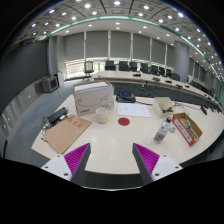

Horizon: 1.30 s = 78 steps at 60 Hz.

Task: Pour water

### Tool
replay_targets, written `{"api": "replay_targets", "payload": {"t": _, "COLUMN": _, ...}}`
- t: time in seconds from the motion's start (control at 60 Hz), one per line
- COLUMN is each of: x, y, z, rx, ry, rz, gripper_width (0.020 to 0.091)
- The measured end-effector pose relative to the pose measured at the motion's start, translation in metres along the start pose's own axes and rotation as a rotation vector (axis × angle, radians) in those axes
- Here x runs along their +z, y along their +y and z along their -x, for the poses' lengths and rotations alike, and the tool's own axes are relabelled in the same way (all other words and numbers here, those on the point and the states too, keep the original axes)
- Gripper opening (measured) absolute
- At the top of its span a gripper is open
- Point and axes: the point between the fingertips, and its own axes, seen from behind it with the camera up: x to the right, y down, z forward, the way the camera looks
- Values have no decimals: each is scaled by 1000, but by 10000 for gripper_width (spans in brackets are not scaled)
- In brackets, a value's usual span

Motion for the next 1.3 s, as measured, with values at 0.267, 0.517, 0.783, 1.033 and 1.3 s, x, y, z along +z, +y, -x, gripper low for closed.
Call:
{"api": "replay_targets", "payload": {"t": 0.267, "x": 20, "y": 14, "z": -85, "rx": 23, "ry": 26, "rz": 11, "gripper_width": 864}}
{"api": "replay_targets", "payload": {"t": 0.517, "x": 65, "y": 48, "z": -197, "rx": 1, "ry": 51, "rz": -11, "gripper_width": 865}}
{"api": "replay_targets", "payload": {"t": 0.783, "x": 156, "y": 54, "z": -293, "rx": -20, "ry": 73, "rz": -119, "gripper_width": 863}}
{"api": "replay_targets", "payload": {"t": 1.033, "x": 254, "y": 38, "z": -317, "rx": 32, "ry": 46, "rz": -197, "gripper_width": 860}}
{"api": "replay_targets", "payload": {"t": 1.3, "x": 309, "y": 27, "z": -316, "rx": 30, "ry": 41, "rz": -254, "gripper_width": 561}}
